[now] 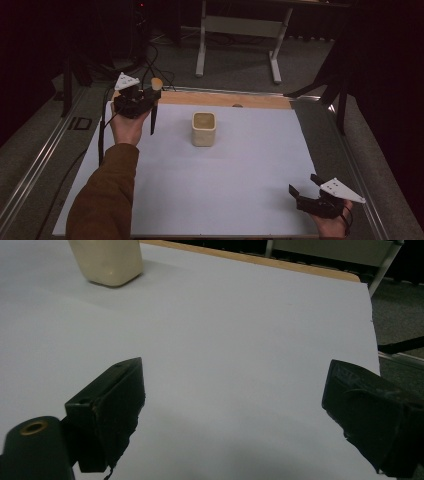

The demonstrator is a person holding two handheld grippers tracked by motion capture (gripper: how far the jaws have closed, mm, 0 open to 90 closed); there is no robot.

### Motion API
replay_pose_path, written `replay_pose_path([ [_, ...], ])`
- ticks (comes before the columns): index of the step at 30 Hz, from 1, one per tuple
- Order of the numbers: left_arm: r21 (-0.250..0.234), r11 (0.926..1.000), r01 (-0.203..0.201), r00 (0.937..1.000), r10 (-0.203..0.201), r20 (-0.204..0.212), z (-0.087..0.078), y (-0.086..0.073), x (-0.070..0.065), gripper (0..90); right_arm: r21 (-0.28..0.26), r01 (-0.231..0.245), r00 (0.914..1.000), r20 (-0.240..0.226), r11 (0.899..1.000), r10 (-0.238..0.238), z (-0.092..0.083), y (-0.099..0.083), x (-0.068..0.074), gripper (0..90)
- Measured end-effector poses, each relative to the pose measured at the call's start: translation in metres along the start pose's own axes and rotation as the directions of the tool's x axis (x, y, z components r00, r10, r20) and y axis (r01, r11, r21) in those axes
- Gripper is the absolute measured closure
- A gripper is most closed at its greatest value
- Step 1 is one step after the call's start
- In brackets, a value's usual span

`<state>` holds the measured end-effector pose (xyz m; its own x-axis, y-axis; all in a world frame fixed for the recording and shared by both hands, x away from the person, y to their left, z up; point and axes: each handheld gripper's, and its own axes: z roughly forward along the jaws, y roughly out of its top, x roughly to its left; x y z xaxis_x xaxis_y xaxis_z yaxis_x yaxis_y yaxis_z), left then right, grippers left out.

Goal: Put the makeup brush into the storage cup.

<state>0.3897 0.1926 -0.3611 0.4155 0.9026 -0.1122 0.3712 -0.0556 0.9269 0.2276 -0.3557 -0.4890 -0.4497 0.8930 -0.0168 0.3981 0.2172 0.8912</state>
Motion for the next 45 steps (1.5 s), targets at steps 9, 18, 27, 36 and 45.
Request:
replay_pose_path([
  [9,-0.004,0.9999,-0.015,0.9999,0.015,0.006,0.005,0.004,-0.007,69.8,-0.002,-0.001,1.0000,-0.002,1.000,0.001,0.000,0.000,0.000,9.7],
  [18,-0.006,0.9995,-0.030,0.9995,0.030,0.008,0.007,0.009,-0.013,69.9,-0.003,0.000,1.0000,-0.002,1.000,0.000,0.000,0.000,0.000,9.7],
  [27,-0.015,0.9995,-0.028,0.9996,0.028,0.008,0.009,0.012,-0.015,69.9,-0.004,0.001,1.0000,-0.002,1.000,-0.001,0.000,0.000,0.000,9.7],
  [36,-0.022,0.9994,-0.025,0.9996,0.026,0.013,0.011,0.013,-0.018,69.8,-0.005,0.001,1.0000,-0.001,1.000,-0.001,-0.001,0.000,0.000,9.7],
  [45,-0.038,0.9992,-0.014,0.9996,0.015,0.023,0.013,0.013,-0.019,69.9,-0.005,0.002,1.0000,-0.001,1.000,-0.002,-0.001,0.000,0.000,9.7],
])
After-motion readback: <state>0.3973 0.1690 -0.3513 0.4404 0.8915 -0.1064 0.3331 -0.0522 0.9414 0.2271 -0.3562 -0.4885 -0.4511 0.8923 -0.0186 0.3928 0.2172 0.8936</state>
